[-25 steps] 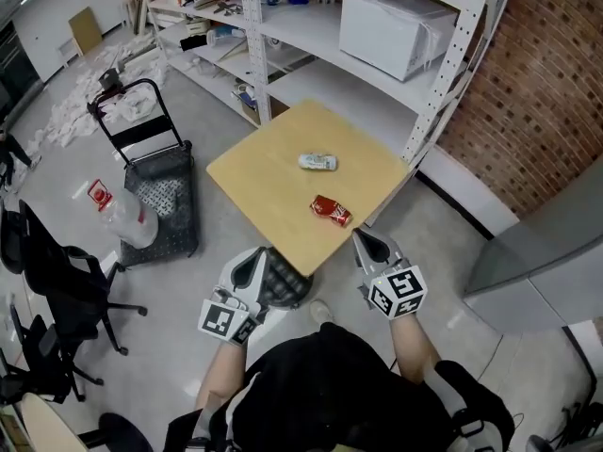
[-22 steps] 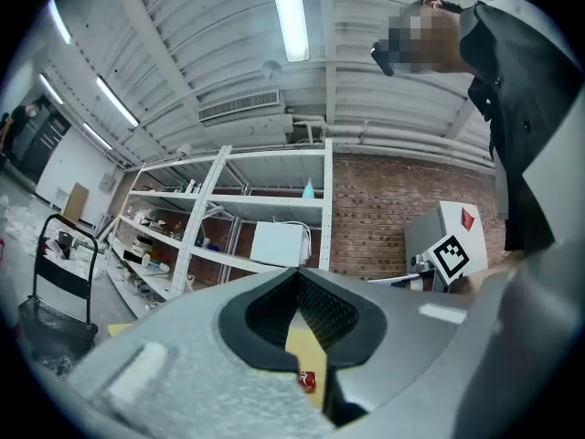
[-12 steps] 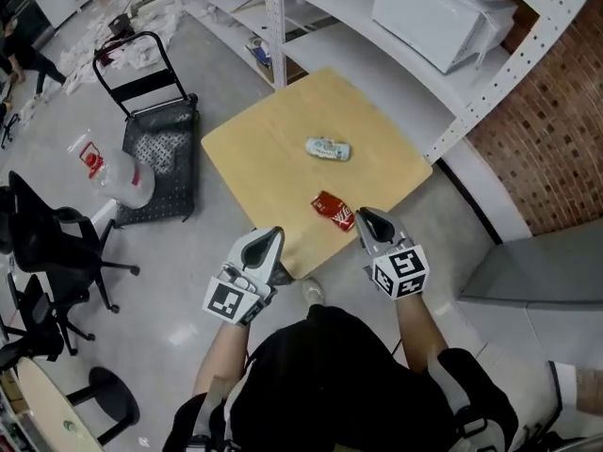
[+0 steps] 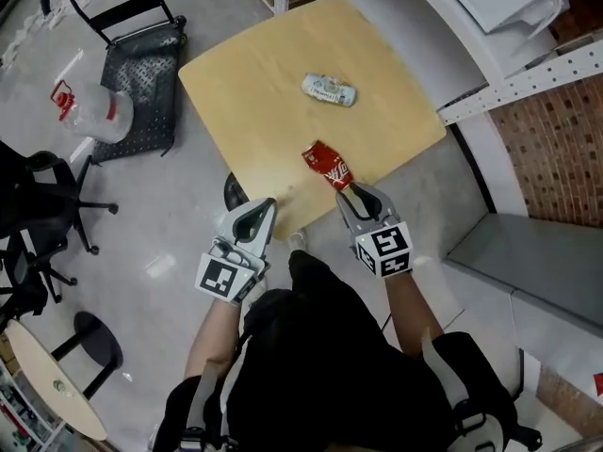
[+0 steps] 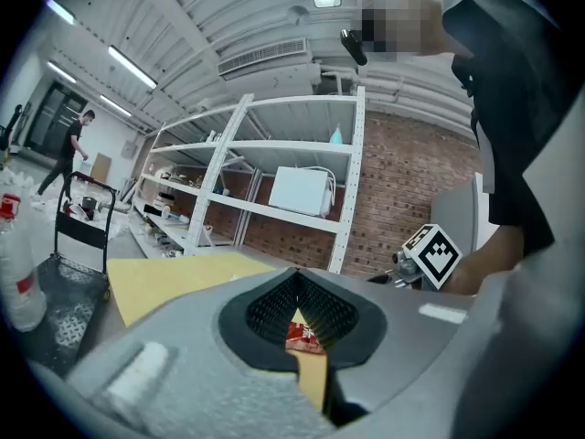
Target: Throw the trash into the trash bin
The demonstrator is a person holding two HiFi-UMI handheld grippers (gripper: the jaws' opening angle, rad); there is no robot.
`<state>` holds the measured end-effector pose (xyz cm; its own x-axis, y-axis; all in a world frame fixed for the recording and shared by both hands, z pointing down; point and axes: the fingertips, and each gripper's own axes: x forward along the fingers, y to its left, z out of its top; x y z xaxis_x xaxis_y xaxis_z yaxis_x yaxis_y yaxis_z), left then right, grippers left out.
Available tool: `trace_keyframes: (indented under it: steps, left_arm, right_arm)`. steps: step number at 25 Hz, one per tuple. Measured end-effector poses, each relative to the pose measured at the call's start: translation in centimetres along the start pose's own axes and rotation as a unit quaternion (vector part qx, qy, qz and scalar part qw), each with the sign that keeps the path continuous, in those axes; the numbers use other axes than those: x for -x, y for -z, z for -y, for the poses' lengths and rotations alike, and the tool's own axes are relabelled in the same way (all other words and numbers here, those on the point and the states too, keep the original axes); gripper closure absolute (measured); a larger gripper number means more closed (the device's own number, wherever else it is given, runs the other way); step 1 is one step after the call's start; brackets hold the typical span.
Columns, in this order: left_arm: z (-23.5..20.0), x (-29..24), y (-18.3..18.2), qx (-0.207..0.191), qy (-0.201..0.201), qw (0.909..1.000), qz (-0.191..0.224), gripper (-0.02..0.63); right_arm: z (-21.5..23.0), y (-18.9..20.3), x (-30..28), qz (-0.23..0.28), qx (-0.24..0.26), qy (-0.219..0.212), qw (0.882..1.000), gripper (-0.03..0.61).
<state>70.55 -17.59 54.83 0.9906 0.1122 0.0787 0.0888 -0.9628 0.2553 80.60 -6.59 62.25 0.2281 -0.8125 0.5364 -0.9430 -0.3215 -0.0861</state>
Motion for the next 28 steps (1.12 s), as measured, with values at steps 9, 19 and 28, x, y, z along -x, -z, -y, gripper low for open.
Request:
trace_keyframes:
  steps: [9,19,28]
  left_arm:
    - [1.1,0.0,2.3,0.02,-0.011,0.9996,-0.014,0.612]
    - [1.0,0.5,4.4,0.039,-0.02,0.9986,-0.031,0.612]
    - [0.8,0.8,5.1,0.055,-0.03,0.9971,-0.044,0.612]
  right_arm:
    - [3.0,5.4,-3.4,-0.056,0.011,0.022,0.998,0.231]
    - [3.2,8.6,-7.4,-0.092,0.046,0.026,0.994,0.206]
    - [3.8,8.7,-8.4,-0.087,0.056,0.028,0.994,0.259]
